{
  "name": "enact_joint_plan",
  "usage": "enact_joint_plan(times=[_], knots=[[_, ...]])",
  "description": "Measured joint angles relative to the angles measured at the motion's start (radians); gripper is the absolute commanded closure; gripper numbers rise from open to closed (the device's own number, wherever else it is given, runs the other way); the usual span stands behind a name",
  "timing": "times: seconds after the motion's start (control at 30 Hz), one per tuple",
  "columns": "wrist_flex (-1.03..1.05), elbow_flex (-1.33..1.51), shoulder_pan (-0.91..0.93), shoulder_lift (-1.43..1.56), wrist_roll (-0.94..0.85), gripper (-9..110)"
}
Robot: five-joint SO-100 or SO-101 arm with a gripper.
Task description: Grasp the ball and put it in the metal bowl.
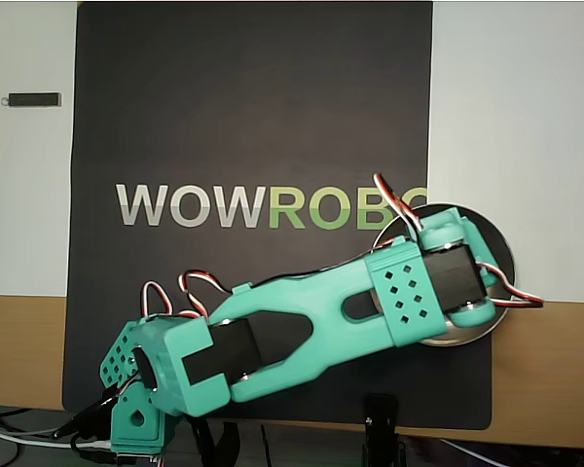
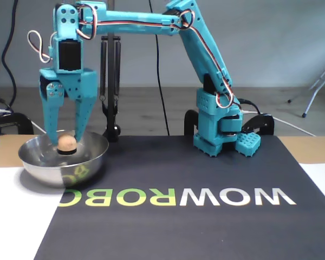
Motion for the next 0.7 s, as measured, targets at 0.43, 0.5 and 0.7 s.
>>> enact_joint_plan(times=[0.43,0.5,0.7], knots=[[-0.002,0.0,0.0,-0.006,0.0,73],[-0.002,-0.002,0.0,-0.006,0.0,73],[-0.002,-0.003,0.0,-0.006,0.0,46]])
